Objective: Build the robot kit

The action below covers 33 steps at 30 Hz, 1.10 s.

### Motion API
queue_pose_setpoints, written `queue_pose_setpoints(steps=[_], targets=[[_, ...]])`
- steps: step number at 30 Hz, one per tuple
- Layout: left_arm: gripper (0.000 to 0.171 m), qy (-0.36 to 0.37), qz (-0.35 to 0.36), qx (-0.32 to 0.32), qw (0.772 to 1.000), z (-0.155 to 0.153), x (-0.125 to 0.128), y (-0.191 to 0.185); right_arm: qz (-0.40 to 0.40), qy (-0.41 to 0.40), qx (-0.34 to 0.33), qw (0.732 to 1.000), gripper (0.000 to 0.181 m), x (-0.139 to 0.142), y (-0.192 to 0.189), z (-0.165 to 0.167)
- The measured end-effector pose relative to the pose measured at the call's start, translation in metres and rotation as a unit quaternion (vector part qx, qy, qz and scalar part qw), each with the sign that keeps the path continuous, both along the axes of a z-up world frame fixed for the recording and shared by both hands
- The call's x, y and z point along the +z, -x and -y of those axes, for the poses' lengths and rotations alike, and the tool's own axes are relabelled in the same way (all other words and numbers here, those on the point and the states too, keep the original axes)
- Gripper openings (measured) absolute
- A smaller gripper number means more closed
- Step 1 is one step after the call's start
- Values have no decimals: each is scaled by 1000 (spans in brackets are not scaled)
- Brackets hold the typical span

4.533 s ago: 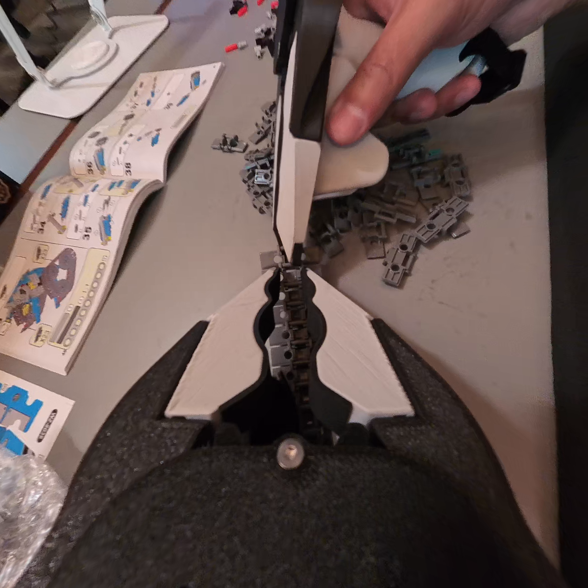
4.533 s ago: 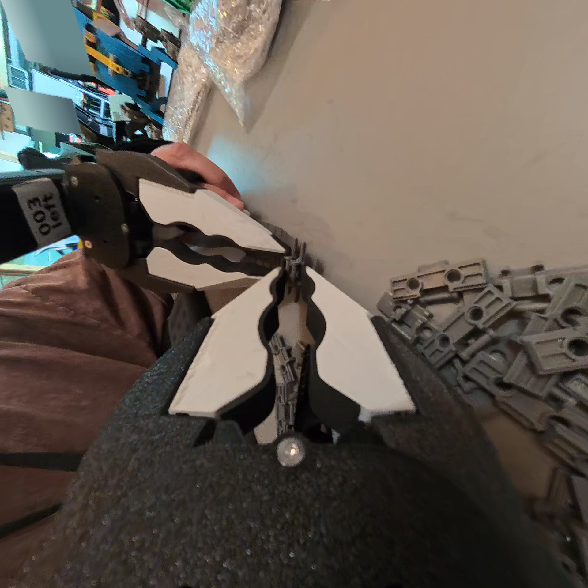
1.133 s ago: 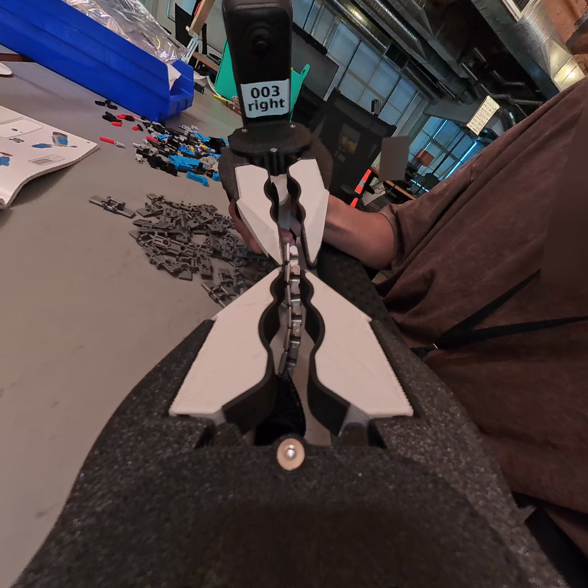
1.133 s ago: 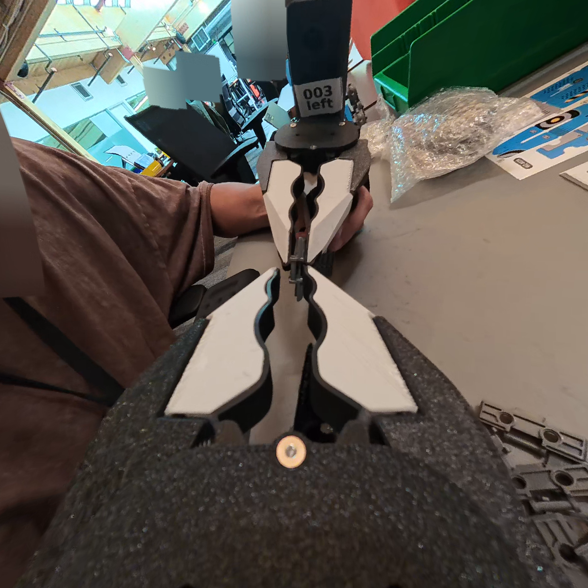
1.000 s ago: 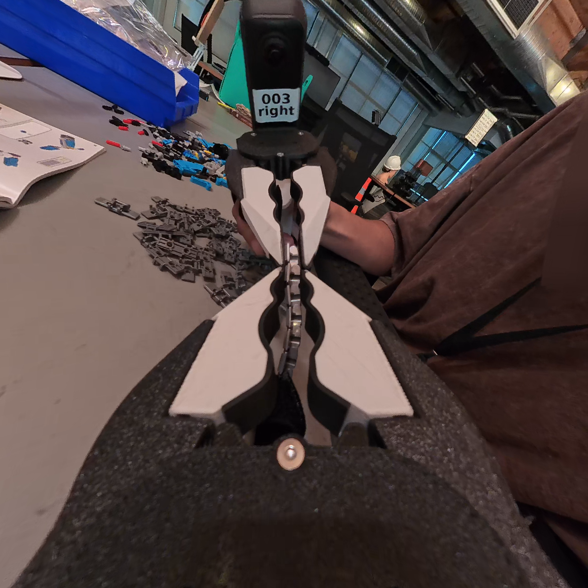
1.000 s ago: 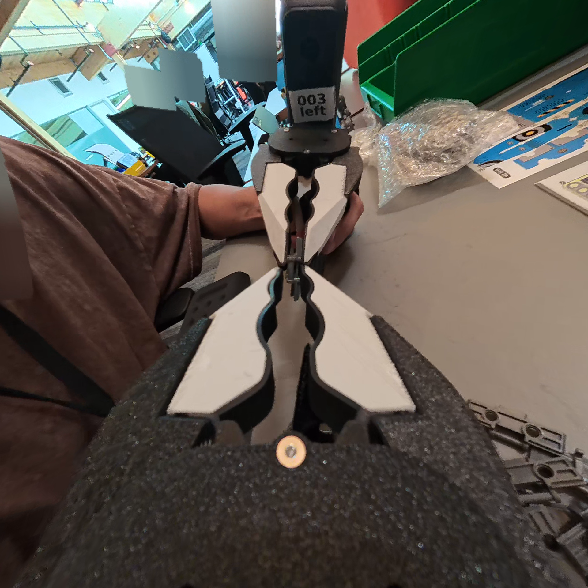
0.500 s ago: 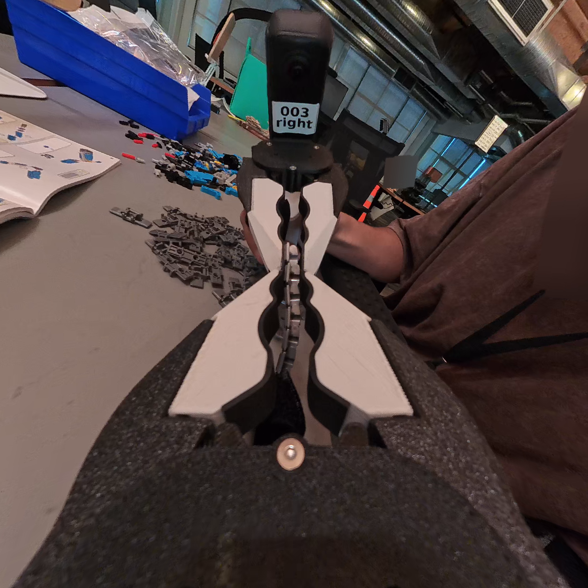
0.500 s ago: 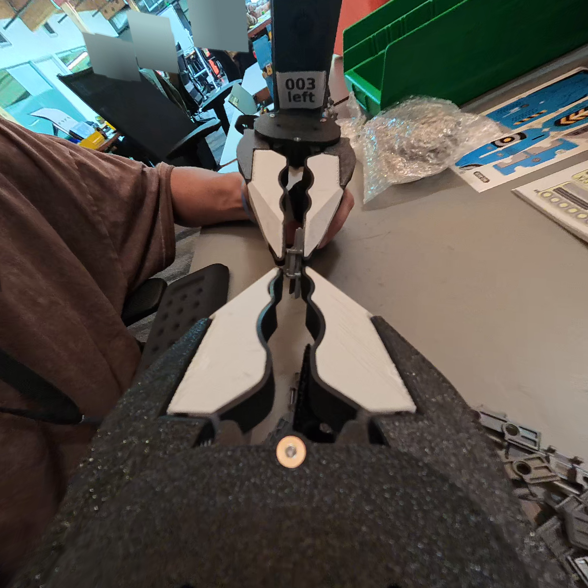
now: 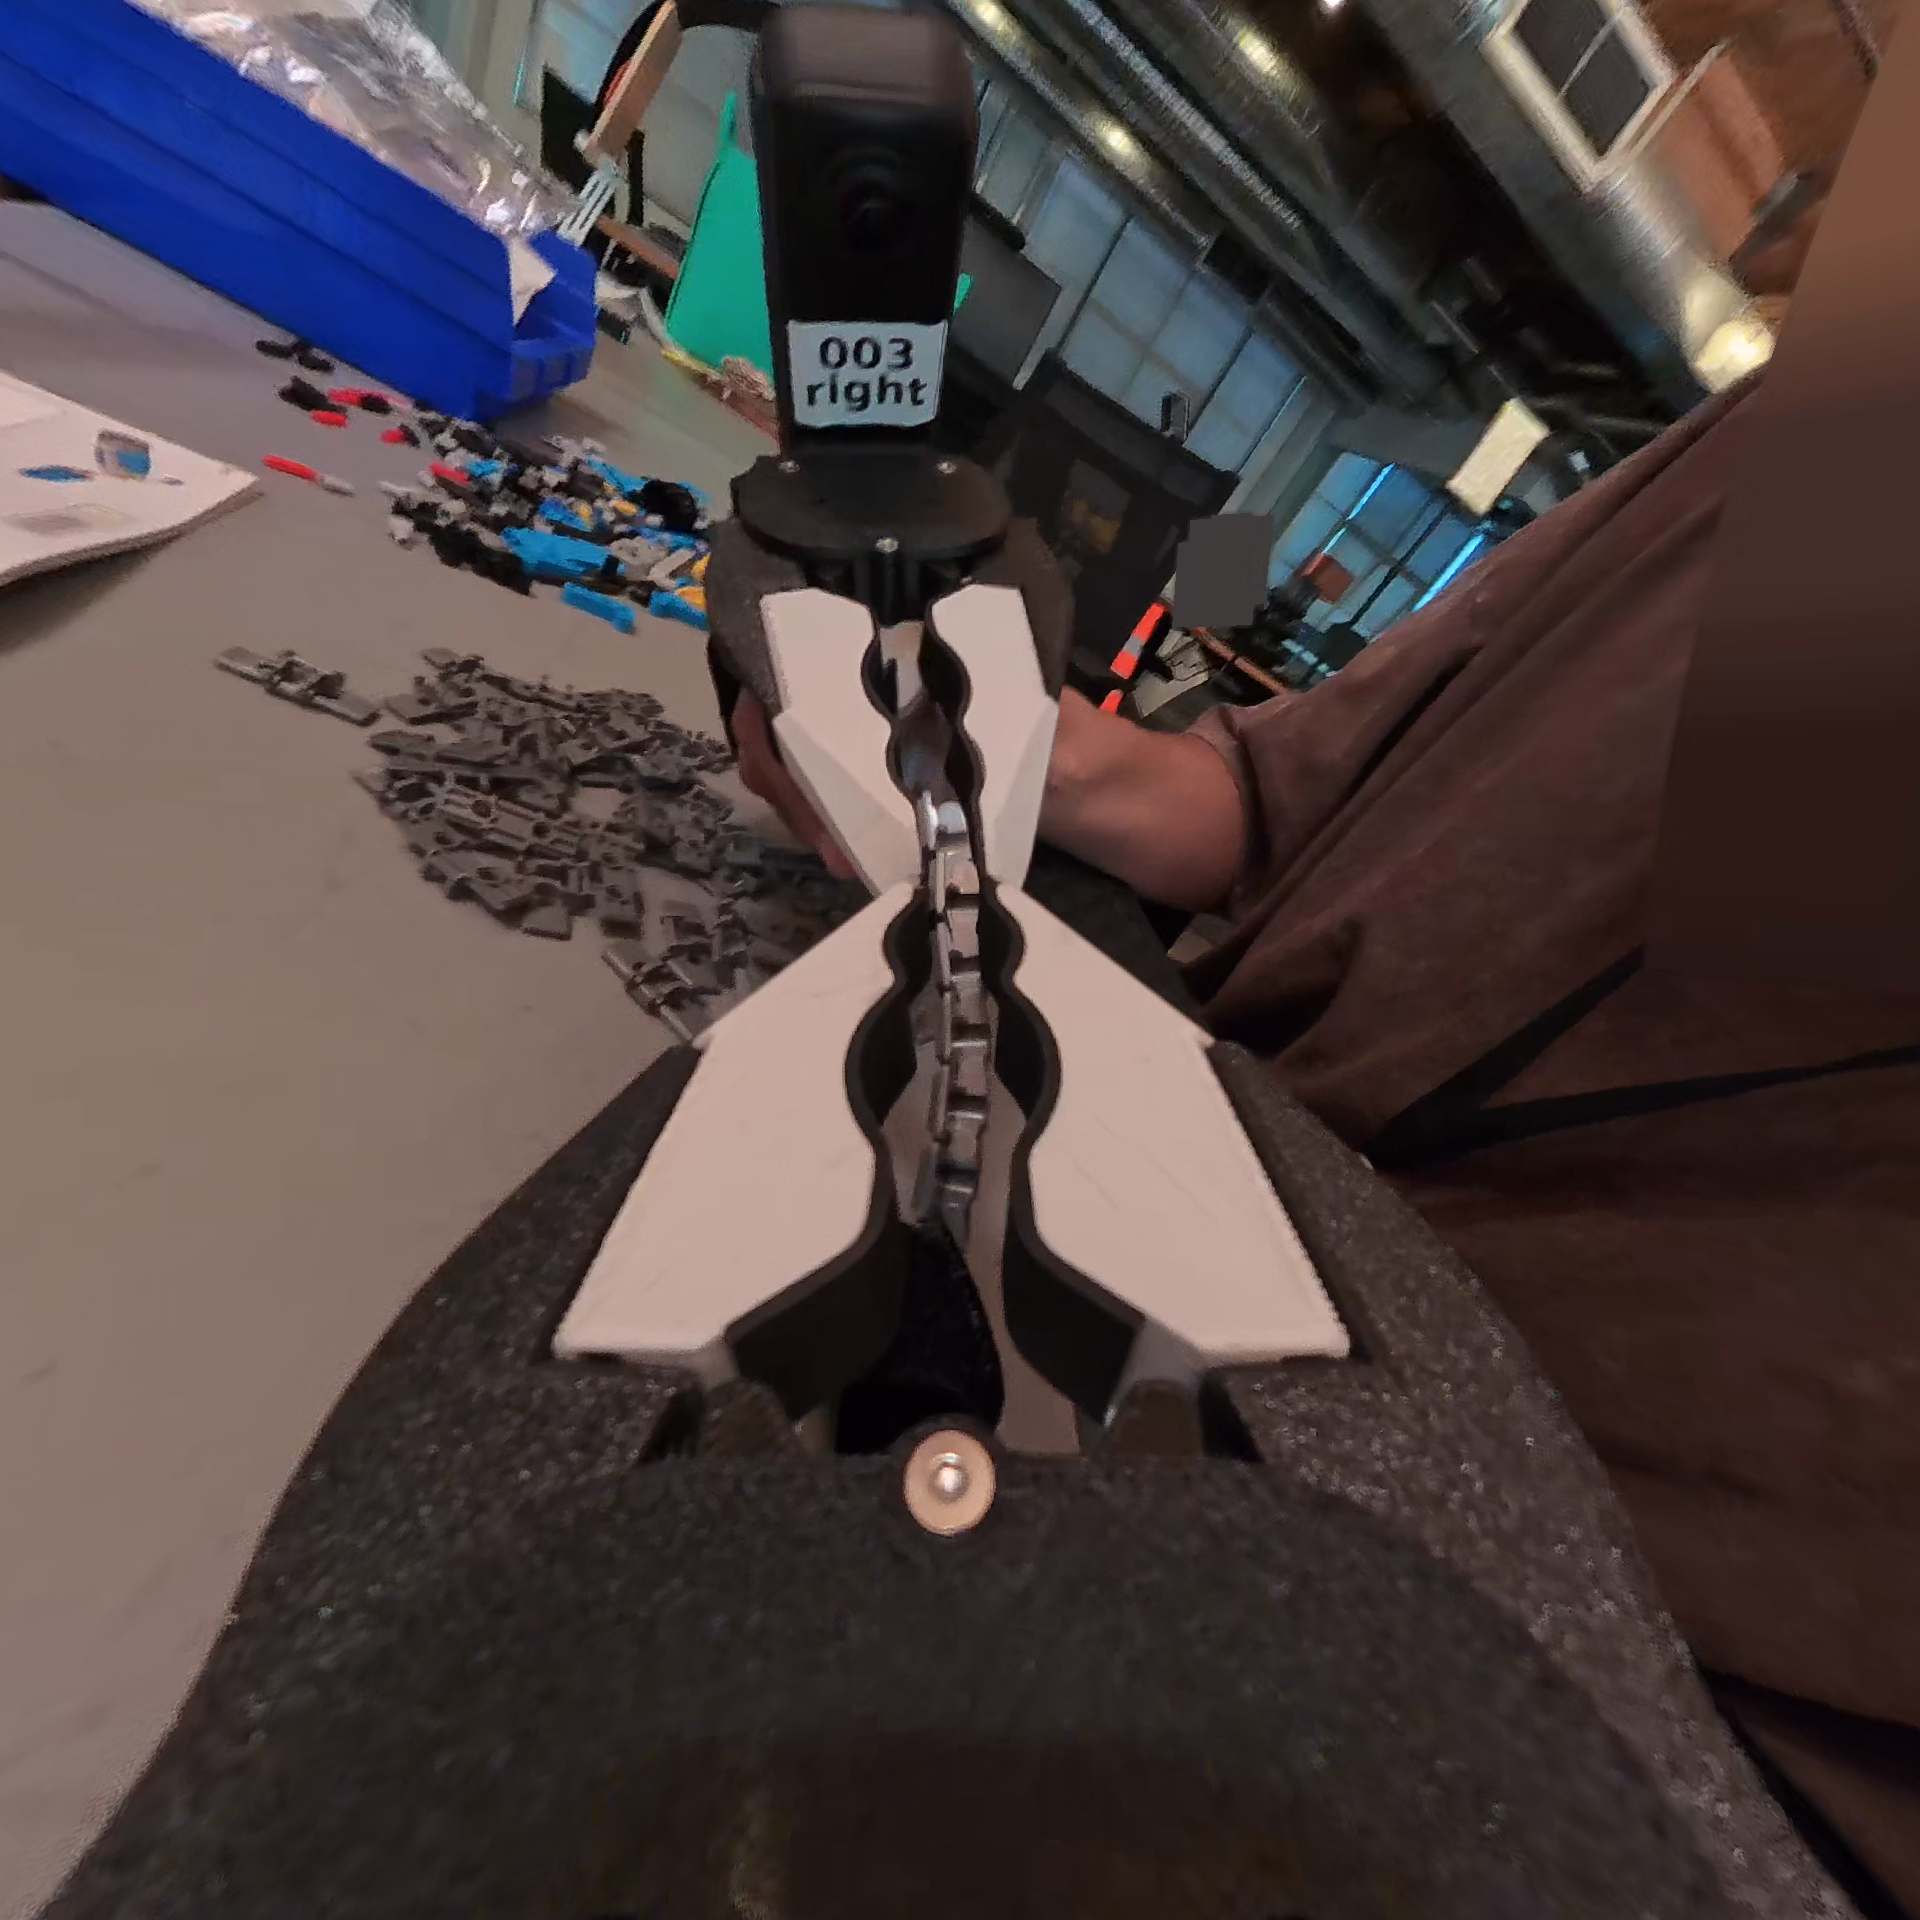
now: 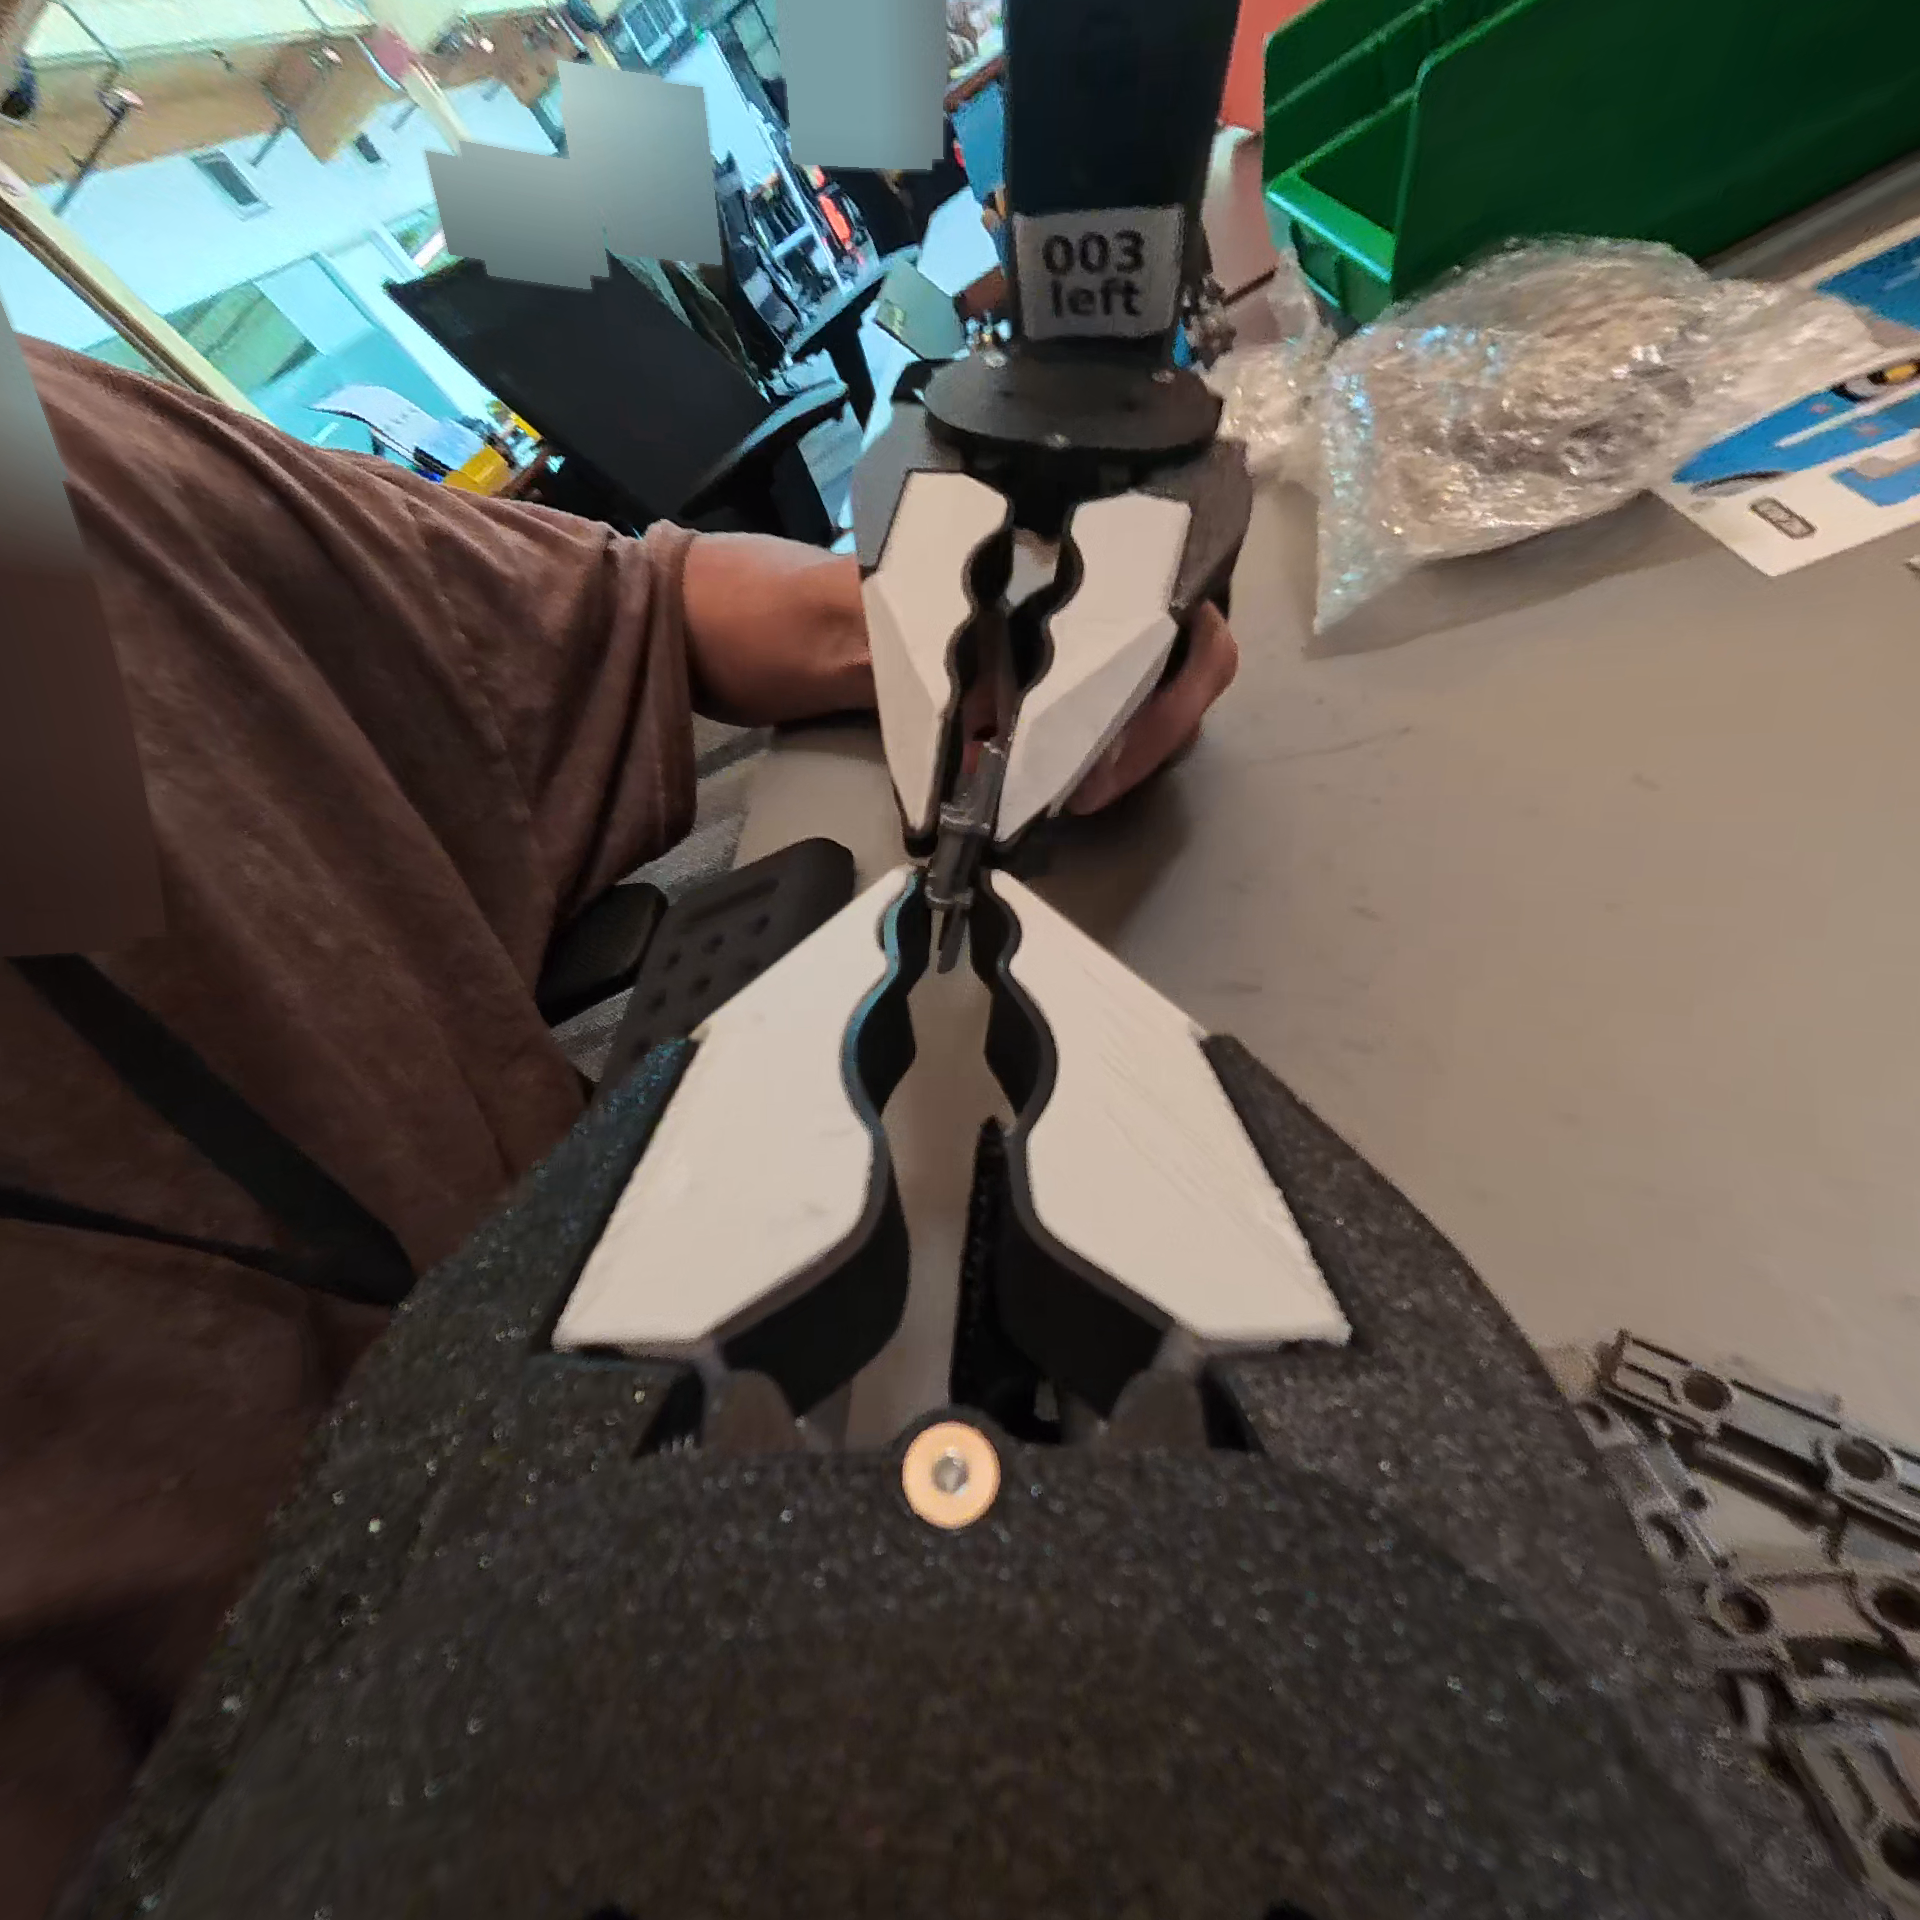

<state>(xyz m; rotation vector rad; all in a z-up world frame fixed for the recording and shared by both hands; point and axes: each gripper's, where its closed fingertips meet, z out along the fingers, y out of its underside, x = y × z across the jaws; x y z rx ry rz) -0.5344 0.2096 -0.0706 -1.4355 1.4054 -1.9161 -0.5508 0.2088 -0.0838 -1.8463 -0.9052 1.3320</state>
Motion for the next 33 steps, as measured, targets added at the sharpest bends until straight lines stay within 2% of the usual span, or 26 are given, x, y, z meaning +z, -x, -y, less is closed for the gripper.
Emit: queue_pose_setpoints(steps=[3,5,6,9,11,15,20,25,30,33], targets=[[9,-25,0,31,999,-6,0,-6,-4,7,-18,1000,7,-1,-5,-6],[34,-30,-11,60,998,-13,-4,-10,1,-3,-12,1000,7,0,-8,-4],[36,-22,-13,61,998,-15,-4,-10,-1,-4,-14,1000,7,1,-7,-4],[16,-23,8,45,999,-9,1,-8,8,-14,-20,1000,8,0,-7,-7],[9,-32,19,37,999,-3,3,-7,13,-15,-11,1000,7,0,-6,-5],[9,-30,13,19,999,3,1,-6,24,-15,3,1000,8,-4,-2,1],[7,-64,18,53,996,-1,1,-7,20,-7,-7,1000,8,-3,-4,-4],[7,-52,12,71,996,-12,3,-5,37,-69,-55,995,9,0,-4,-17],[7,-49,2,70,996,-14,1,-5,28,-57,-59,996,10,1,-4,-17],[7,-19,-14,66,998,-17,-1,-5,25,-43,-66,997,10,-1,-4,-20]])
